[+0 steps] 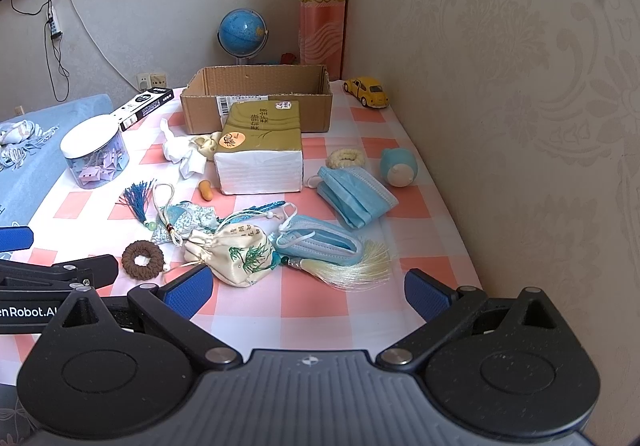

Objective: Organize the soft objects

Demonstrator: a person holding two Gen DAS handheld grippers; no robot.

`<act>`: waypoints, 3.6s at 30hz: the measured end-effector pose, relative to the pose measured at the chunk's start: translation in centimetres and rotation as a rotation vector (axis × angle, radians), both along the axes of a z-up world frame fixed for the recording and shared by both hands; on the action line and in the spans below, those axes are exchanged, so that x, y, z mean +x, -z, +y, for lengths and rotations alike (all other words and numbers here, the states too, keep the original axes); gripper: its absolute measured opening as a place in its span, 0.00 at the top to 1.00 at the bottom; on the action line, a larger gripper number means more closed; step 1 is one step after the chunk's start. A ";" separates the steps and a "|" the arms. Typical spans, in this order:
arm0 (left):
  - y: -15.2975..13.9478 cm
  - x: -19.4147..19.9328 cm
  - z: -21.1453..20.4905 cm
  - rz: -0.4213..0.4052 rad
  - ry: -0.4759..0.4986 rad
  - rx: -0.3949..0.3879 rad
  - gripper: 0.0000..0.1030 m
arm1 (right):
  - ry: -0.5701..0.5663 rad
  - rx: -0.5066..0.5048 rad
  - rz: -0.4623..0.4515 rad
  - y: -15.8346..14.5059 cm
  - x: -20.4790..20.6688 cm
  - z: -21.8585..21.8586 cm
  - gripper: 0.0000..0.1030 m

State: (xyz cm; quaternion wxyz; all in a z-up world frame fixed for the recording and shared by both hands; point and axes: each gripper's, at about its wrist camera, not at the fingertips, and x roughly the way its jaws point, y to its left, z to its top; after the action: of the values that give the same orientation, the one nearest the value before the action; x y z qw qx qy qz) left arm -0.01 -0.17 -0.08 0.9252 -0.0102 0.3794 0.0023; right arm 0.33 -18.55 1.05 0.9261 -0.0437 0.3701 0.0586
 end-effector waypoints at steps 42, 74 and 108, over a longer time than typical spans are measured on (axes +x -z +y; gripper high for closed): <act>5.4 3.5 1.5 0.033 0.182 0.009 0.01 | -0.159 -0.092 -0.069 2.7 1.2 -0.2 0.00; 6.9 5.4 2.1 0.022 0.326 0.008 0.56 | -0.309 -0.060 0.036 5.9 3.5 2.2 0.00; 6.9 5.1 5.7 0.059 0.221 -0.028 0.56 | -0.378 -0.027 0.083 7.6 8.4 6.1 0.18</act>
State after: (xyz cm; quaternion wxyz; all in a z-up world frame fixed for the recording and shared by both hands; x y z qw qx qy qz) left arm 5.05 5.51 -6.97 0.9080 0.0188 0.4052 -0.1047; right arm 8.70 -12.46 -6.55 0.8818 -0.1225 0.3941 0.2282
